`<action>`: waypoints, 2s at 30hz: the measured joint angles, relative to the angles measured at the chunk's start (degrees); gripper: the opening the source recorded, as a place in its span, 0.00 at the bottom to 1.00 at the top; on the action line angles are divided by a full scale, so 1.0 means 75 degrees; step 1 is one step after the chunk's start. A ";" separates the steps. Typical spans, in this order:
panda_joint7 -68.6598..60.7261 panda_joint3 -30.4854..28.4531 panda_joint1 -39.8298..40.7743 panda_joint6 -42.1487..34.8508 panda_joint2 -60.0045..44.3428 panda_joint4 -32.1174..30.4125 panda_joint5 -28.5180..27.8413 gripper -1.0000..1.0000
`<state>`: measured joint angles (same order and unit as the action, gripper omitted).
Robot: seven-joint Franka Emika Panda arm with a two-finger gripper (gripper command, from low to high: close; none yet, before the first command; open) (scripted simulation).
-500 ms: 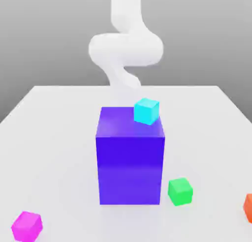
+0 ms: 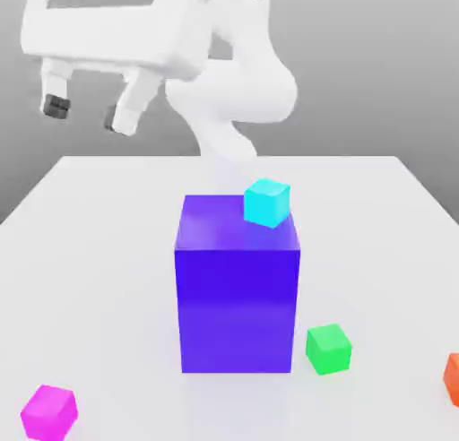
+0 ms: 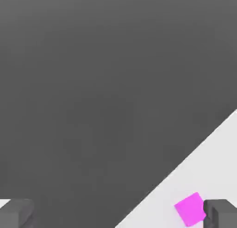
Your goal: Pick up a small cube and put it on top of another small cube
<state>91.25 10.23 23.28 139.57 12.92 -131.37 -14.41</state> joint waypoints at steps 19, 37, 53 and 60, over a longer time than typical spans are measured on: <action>0.4438 -0.0527 0.1240 0.1543 -0.4147 -0.0088 0.0903 0.50; 0.4505 -0.0467 0.1371 0.1720 -0.4499 0.0057 0.1332 0.00; 0.4388 0.1395 -0.0475 0.0594 -0.1516 -0.1109 0.3392 0.00; 0.4734 0.1958 -0.1378 0.0748 -0.0792 -0.1900 0.3858 0.00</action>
<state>126.76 24.91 12.95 145.18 6.98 -145.62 14.53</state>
